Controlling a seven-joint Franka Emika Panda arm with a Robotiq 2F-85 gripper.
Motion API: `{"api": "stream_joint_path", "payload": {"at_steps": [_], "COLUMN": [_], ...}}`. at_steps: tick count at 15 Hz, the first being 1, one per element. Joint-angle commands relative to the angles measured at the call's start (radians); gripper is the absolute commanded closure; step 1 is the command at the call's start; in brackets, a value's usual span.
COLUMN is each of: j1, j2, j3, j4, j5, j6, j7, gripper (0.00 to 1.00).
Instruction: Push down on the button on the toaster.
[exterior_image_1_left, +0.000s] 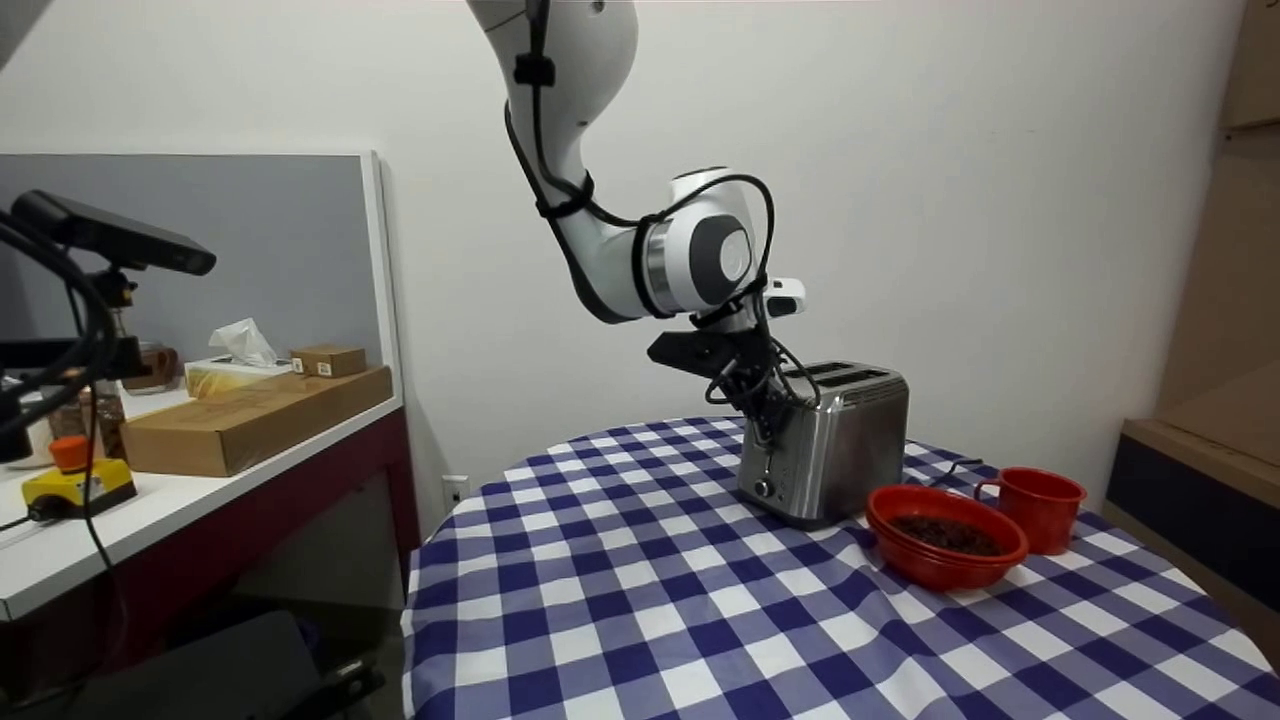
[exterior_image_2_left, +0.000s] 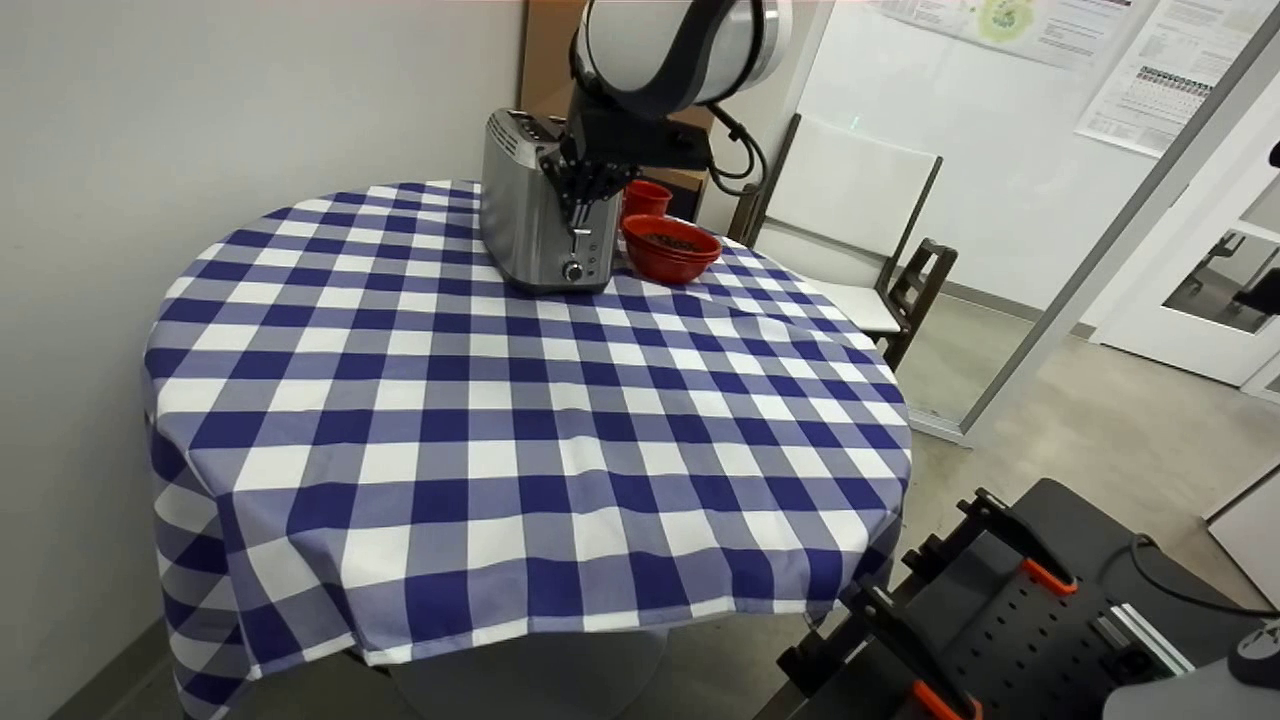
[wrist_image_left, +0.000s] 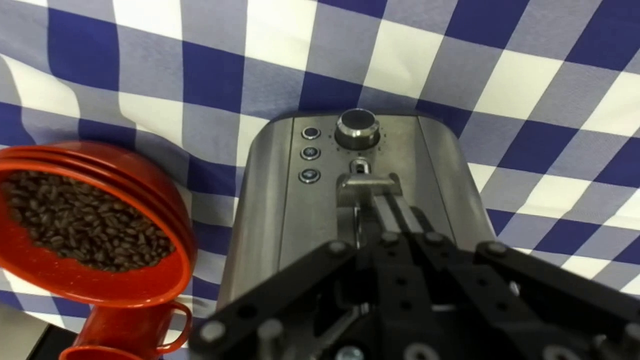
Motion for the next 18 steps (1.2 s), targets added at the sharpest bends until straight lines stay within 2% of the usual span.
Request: {"api": "stream_joint_path", "payload": {"at_steps": [1,8,11,12,13,18], "j1": [0.031,0.032,0.017,0.008,-0.026,-0.18], "j2": [0.069,0.109,0.087,0.075,0.05,-0.103], "j3": [-0.026,-0.034,-0.009,0.006,0.053,0.27], "j4": [0.008,-0.002,-0.012,-0.014,-0.02,-0.082], "j5": [0.011,0.042,0.081,0.106,0.154,0.426], "j6": [0.067,0.096,0.067,0.043,0.008,-0.203], "j7": [-0.02,-0.036,-0.032,-0.032,-0.057,-0.214], "gripper": [1.0,1.0,1.0,0.74,0.73,0.38]}}
